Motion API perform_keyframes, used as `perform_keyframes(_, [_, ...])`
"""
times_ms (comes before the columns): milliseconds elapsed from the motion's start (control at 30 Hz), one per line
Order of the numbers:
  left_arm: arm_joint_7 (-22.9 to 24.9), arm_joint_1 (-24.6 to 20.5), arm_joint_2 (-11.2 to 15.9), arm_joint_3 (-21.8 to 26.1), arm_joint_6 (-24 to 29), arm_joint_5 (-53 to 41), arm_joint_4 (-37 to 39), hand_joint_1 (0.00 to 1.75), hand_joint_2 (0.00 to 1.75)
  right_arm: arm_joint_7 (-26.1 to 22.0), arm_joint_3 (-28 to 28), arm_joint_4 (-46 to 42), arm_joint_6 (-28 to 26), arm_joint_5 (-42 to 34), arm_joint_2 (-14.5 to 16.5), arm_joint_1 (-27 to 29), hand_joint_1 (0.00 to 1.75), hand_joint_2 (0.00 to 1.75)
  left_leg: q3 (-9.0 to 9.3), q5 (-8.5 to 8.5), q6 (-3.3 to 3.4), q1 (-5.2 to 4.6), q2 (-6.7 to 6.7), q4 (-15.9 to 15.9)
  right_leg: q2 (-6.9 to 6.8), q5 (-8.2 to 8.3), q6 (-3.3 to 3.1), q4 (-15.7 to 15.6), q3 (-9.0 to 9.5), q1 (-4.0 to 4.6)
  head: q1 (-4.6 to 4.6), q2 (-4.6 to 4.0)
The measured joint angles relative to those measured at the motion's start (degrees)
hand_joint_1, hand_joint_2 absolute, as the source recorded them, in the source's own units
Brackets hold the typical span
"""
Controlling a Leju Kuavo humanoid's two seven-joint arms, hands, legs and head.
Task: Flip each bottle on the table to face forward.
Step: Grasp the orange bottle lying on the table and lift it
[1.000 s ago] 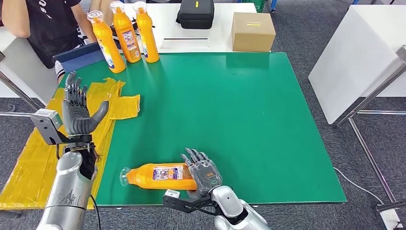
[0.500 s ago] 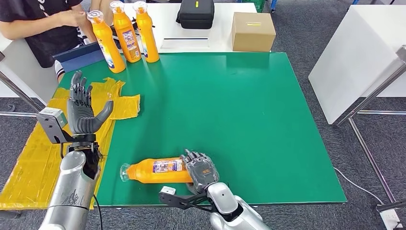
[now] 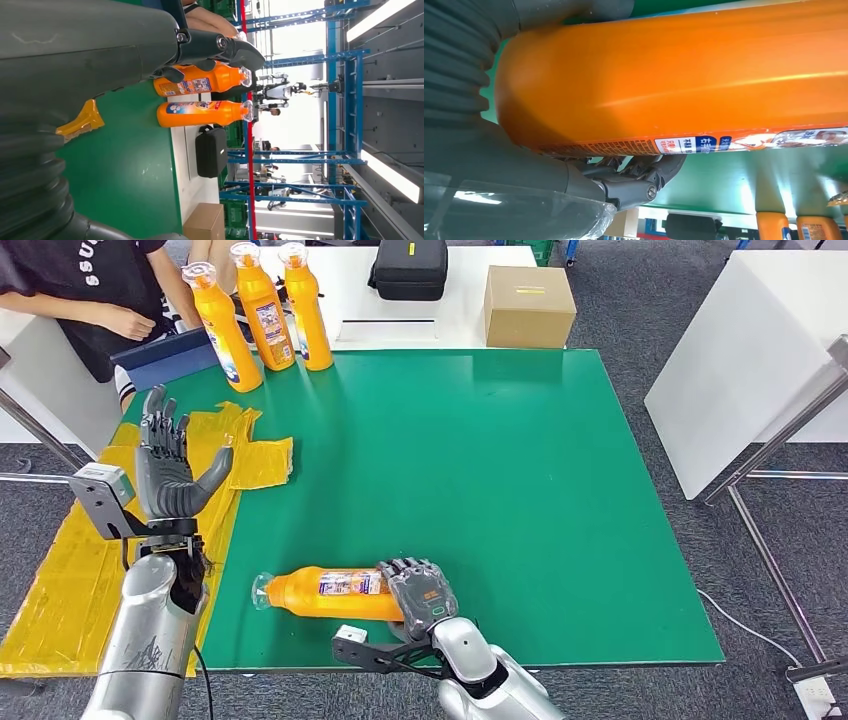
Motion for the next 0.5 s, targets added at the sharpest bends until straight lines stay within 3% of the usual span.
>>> perform_keyframes(233, [0.14, 0.27, 0.00, -0.01, -0.02, 0.00, -0.01, 0.00, 1.75, -0.36, -0.71, -0.97, -1.93, -0.46, -0.03, 1.00, 1.75, 1.75, 0.00, 0.00, 0.00, 0.00, 0.00, 0.00, 0.00, 0.00, 0.00, 0.00, 0.00, 0.00, 0.00, 0.00])
perform_keyframes(500, [0.26, 1.34, 0.00, -0.43, 0.08, -0.10, -1.08, 0.00, 1.75, -11.47, -6.29, -8.36, -12.58, -13.06, -0.23, 4.57, 1.75, 1.75, -0.07, 0.00, 0.00, -0.01, -0.01, 0.00, -0.01, 0.00, 0.00, 0.00, -0.03, 0.00, 0.01, 0.00])
